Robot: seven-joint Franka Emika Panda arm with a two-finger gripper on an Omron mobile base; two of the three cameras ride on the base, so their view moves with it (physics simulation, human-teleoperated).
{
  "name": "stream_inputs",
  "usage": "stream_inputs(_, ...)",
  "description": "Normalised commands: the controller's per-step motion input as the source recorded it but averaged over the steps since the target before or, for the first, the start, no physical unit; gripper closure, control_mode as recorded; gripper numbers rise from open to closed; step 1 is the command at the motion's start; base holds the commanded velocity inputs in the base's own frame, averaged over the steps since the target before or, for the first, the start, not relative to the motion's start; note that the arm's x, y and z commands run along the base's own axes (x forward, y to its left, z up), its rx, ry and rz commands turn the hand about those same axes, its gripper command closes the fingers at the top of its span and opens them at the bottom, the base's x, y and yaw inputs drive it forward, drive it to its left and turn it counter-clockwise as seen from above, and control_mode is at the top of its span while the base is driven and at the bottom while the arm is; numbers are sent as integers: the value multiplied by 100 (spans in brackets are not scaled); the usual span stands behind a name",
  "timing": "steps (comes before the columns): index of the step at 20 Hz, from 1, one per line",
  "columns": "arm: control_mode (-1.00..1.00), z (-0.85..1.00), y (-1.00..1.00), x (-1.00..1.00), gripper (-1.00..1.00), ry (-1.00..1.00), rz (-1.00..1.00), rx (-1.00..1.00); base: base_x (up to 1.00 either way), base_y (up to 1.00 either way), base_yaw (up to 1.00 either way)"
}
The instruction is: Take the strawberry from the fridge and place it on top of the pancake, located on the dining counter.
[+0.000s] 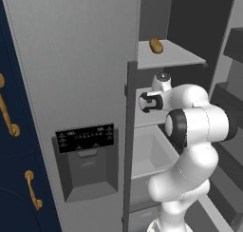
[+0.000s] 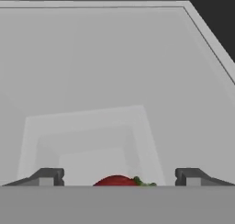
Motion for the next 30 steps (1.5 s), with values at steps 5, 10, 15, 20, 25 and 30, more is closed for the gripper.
stream_inputs(5,-100,-50,0,-8,100,2,0,0,0,0,0)
stream_inputs(10,-100,-34,0,-52,100,0,0,0,0,0,0)
stream_inputs(15,-100,-4,0,-62,100,-11,0,0,0,0,0)
stream_inputs(20,-100,60,0,-82,100,-14,-1,0,0,0,0)
stream_inputs(25,-100,69,0,-99,100,0,0,0,0,0,0)
stream_inputs(30,-100,69,0,-89,100,2,-1,3,0,0,0)
